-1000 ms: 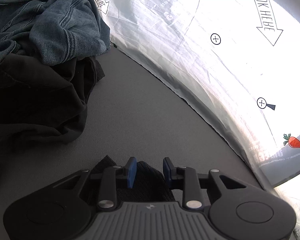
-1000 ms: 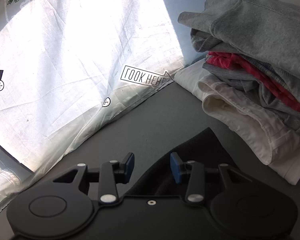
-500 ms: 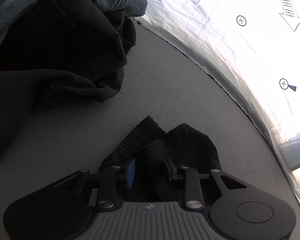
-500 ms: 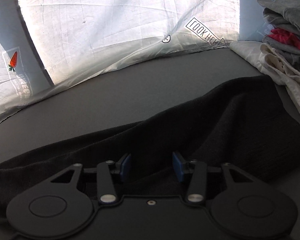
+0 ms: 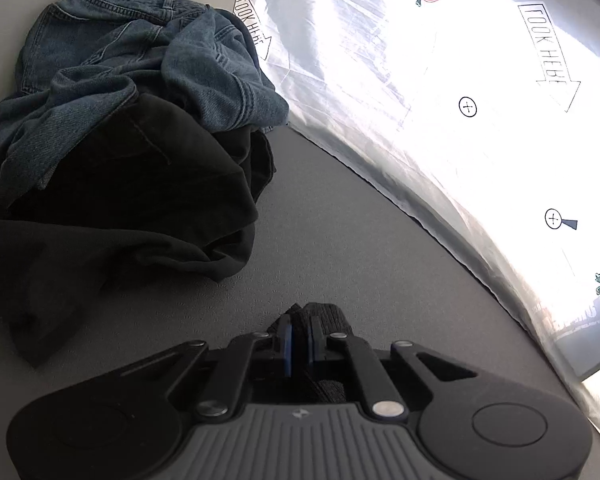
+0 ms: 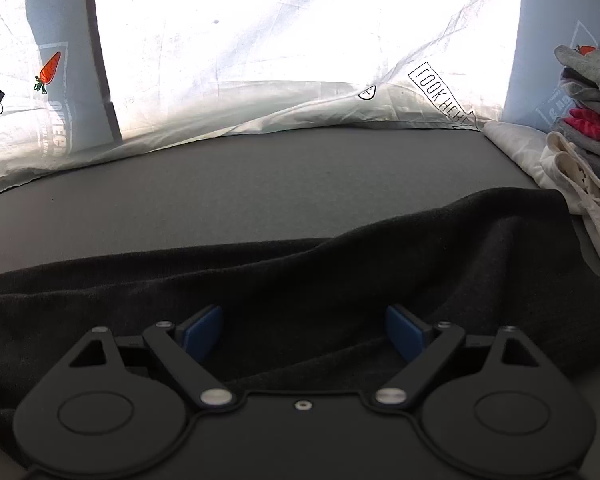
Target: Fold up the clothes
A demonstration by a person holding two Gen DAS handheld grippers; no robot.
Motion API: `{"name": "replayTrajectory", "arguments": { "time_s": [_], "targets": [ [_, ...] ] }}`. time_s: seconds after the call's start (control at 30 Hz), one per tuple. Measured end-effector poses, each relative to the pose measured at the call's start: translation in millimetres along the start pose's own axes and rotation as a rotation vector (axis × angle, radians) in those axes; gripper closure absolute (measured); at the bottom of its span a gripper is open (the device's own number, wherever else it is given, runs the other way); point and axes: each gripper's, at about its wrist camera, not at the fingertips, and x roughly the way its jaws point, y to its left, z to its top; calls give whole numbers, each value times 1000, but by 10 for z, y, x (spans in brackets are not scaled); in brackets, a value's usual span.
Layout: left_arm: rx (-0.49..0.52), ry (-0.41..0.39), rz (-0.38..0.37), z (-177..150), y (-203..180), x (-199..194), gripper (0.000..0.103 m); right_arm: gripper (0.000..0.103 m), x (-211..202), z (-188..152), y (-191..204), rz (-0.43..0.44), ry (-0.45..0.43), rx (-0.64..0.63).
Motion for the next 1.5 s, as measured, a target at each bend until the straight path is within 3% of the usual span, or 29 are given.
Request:
{"name": "replayTrajectory", "arguments": {
  "time_s": [0.1,0.2,0.27,0.4,0.47,0.6,0.7,0.87,1.13,1.23,1.3,1.4,1.5],
  "targets": [
    [78,22,42,-79,6,109,95,12,7,1,-9,8,9,-7],
    [43,95,55,-232,125,271,95,14,11,83,26,16,59,-46],
    [42,108,57,-289,159,308,94,26,-14,139,93,31,71,-101],
    [67,118,55,-262,137,306,90,32,-108,189,323,139,28,-221],
    [31,129,57,-215,169,279,88,32,-83,220,422,180,25,-229],
    [-131,88,69,-129,261,50,79,32,42,275,522,179,43,-211],
    [-150,110,9,-83,208,-52,77,32,113,253,511,189,69,-170],
    [-26,194,-78,-216,-240,-4,67,35,126,196,529,188,56,-173],
    [218,320,-127,-712,-1178,178,64,62,178,278,525,216,57,-183],
    [333,298,-121,-925,-1426,158,64,75,174,274,520,213,51,-169],
    [444,237,-125,-1096,-1561,87,66,86,164,268,501,210,49,-162],
    [529,167,-136,-1304,-1633,-10,99,95,150,266,460,219,48,-155],
    [504,147,-150,-1314,-1585,-41,102,98,135,274,428,229,49,-151]
  ]
}}
